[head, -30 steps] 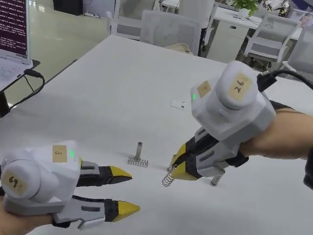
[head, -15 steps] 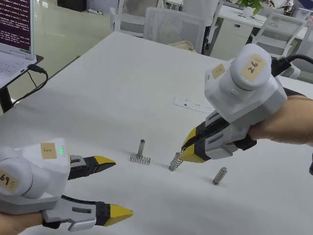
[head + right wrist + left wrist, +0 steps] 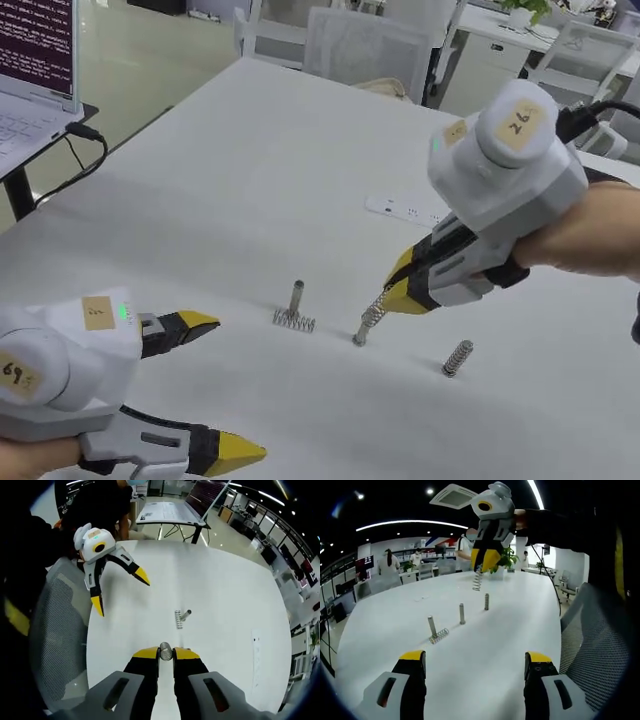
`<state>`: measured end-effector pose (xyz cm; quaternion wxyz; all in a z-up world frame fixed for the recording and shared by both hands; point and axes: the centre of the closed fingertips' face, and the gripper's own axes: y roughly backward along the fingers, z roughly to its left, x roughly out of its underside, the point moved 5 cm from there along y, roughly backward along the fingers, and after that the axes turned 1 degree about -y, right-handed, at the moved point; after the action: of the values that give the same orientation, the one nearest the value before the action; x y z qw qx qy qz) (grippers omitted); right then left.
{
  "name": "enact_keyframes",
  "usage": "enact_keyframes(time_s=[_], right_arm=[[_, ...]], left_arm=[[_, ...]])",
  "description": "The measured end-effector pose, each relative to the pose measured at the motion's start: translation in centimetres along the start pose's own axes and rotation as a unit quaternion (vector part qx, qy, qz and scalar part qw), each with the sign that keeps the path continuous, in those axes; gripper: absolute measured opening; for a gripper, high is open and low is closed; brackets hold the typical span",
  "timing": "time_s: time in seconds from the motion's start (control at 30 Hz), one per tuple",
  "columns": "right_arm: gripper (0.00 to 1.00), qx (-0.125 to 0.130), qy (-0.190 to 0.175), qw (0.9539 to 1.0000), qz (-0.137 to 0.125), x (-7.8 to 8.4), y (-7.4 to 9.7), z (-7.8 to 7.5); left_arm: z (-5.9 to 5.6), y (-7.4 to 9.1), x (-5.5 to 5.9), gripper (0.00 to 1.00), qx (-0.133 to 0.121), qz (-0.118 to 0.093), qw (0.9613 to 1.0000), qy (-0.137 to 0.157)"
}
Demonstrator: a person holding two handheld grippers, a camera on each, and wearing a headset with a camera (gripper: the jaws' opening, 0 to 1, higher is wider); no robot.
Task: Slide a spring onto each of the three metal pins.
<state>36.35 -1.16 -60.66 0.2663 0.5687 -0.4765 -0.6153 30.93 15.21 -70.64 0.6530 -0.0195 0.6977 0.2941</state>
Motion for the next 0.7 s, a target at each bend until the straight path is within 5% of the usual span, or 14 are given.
enact_keyframes(time_s=[0.7], right_arm=[[0.07, -0.002, 0.002, 0.9983, 0.059, 0.8, -3.0, -3.8]], left_arm=[[-0.2, 0.1, 0.2, 0.80, 0.002, 0.005, 1.0000, 0.003]])
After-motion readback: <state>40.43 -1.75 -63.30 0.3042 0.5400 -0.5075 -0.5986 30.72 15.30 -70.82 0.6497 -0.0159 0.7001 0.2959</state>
